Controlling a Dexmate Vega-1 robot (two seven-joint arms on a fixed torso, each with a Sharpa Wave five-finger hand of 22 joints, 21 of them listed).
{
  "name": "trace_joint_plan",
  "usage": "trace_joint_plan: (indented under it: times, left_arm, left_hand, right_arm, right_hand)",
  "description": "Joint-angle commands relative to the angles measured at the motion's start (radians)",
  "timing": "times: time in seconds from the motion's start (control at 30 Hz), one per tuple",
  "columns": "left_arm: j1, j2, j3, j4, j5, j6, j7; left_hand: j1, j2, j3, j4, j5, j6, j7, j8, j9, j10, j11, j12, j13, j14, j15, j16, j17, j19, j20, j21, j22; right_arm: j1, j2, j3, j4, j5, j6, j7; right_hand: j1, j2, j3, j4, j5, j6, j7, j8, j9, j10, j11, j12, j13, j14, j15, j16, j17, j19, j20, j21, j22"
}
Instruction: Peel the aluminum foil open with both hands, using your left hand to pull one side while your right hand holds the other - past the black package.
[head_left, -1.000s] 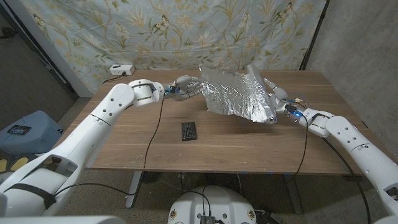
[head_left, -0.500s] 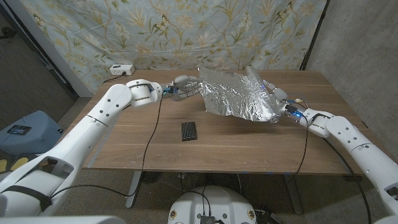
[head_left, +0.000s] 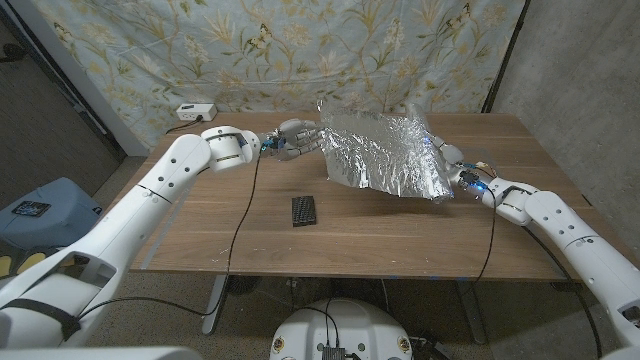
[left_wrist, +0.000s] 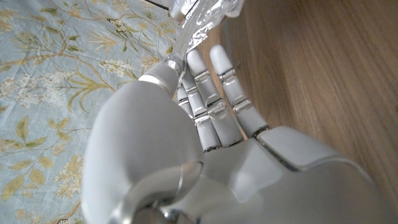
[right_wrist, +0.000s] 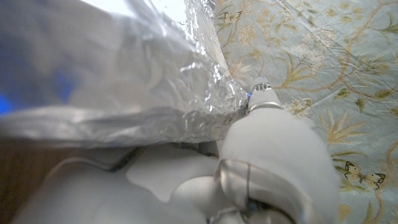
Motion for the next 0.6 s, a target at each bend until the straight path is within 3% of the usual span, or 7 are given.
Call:
trace_joint_plan:
  times: [0.03, 0.3, 0.6]
  left_arm:
    - [0.001, 0.011, -0.005, -0.016, -0.008, -0.006, 0.008]
    - [0.013, 0.030, -0.022, -0.036, -0.023, -0.010, 0.006]
    - [0.025, 0.057, -0.036, -0.063, -0.033, -0.013, 0.021]
  left_hand:
    - [-0.002, -0.006, 0.007, 0.001, 0.006, 0.028, 0.034, -0.006, 0.002, 0.035, -0.032, 0.007, 0.005, 0.002, -0.002, -0.002, 0.004, 0.000, 0.000, 0.011, 0.003]
    - [-0.003, -0.005, 0.009, 0.001, 0.006, 0.027, 0.032, -0.006, 0.002, 0.033, -0.032, 0.006, 0.008, 0.004, -0.001, -0.003, 0.006, -0.003, 0.000, 0.017, 0.001]
    - [-0.003, -0.006, 0.011, 0.000, 0.007, 0.028, 0.033, -0.006, 0.002, 0.035, -0.031, 0.005, 0.008, 0.001, -0.002, -0.005, 0.008, -0.006, 0.000, 0.024, 0.000]
  right_arm:
    - [-0.018, 0.005, 0.018, -0.004, 0.012, 0.013, -0.010]
    - [-0.028, 0.006, 0.031, -0.012, 0.019, 0.020, -0.028]
    - [-0.029, 0.004, 0.039, -0.011, 0.021, 0.025, -0.035]
  right_hand:
    - [0.016, 0.004, 0.005, 0.001, -0.003, 0.026, -0.005, 0.011, 0.005, 0.021, -0.004, 0.008, -0.001, 0.018, -0.003, 0.006, 0.005, 0.016, -0.007, -0.002, 0.001]
    - [0.026, 0.011, 0.006, 0.001, -0.008, 0.047, -0.016, 0.014, 0.006, 0.046, -0.022, 0.019, -0.002, 0.049, -0.022, 0.014, 0.009, 0.037, -0.025, 0.001, 0.001]
    - [0.027, 0.013, 0.005, 0.004, -0.011, 0.054, -0.019, 0.014, 0.007, 0.047, -0.023, 0.021, 0.000, 0.053, -0.023, 0.010, 0.010, 0.042, -0.030, -0.001, 0.001]
